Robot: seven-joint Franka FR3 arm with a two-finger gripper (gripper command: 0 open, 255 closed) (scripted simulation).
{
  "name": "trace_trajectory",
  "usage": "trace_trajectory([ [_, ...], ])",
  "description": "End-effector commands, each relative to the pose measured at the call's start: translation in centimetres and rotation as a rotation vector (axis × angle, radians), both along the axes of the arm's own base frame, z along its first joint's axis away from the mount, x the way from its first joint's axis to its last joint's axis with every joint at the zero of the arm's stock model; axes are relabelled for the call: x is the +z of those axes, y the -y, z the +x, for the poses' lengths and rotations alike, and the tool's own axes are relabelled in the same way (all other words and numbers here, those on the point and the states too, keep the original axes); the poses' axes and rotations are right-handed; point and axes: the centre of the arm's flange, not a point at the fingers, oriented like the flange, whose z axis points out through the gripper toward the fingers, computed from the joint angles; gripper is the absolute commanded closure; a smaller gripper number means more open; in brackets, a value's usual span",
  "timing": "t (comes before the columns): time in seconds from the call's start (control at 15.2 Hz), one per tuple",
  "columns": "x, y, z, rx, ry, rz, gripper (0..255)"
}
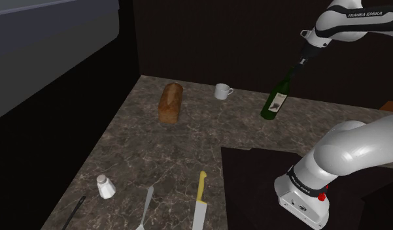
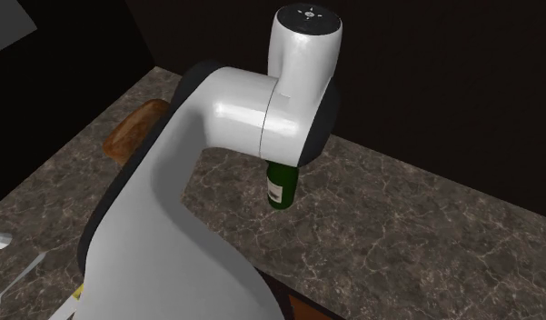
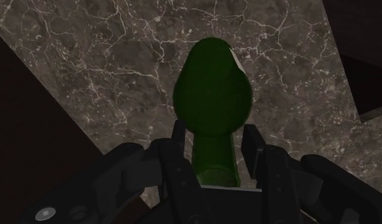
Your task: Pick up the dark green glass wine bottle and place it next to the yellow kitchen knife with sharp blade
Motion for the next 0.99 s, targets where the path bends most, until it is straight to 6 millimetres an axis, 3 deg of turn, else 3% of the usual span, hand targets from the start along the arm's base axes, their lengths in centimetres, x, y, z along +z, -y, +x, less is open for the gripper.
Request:
trace_trajectory([
  [0.0, 1.1, 0.0, 0.0, 0.000, 0.000, 0.000, 255],
  [0.92, 8.5, 0.0, 0.0, 0.000, 0.000, 0.000, 255],
])
